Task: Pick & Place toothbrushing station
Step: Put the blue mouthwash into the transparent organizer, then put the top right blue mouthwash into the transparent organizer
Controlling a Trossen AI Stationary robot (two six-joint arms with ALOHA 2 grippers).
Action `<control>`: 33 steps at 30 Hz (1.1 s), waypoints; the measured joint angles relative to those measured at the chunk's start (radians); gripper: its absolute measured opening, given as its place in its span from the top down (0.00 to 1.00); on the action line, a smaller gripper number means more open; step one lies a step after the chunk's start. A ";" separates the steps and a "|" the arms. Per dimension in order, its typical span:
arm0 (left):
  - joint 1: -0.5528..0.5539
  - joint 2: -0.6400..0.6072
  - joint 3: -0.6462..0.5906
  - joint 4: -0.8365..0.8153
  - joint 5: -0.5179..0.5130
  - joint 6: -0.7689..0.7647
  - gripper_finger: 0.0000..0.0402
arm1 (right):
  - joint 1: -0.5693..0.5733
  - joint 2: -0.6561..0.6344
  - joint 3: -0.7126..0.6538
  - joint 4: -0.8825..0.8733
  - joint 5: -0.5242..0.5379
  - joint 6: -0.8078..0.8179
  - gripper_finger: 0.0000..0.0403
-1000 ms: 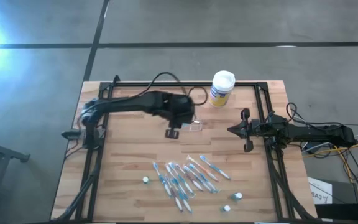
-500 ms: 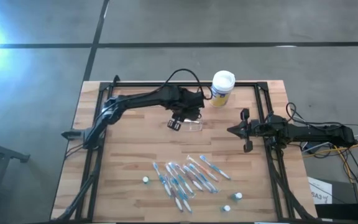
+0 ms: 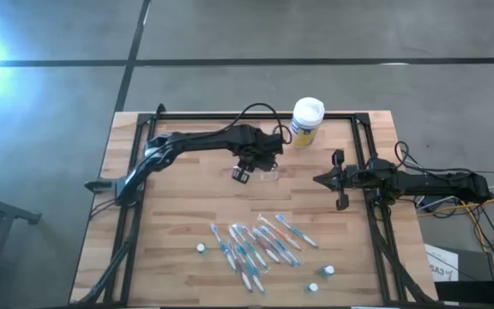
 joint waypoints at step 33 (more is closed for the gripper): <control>0.023 -0.021 -0.095 0.094 -0.058 -0.010 0.60 | 0.000 0.000 0.000 -0.001 0.000 -0.001 0.98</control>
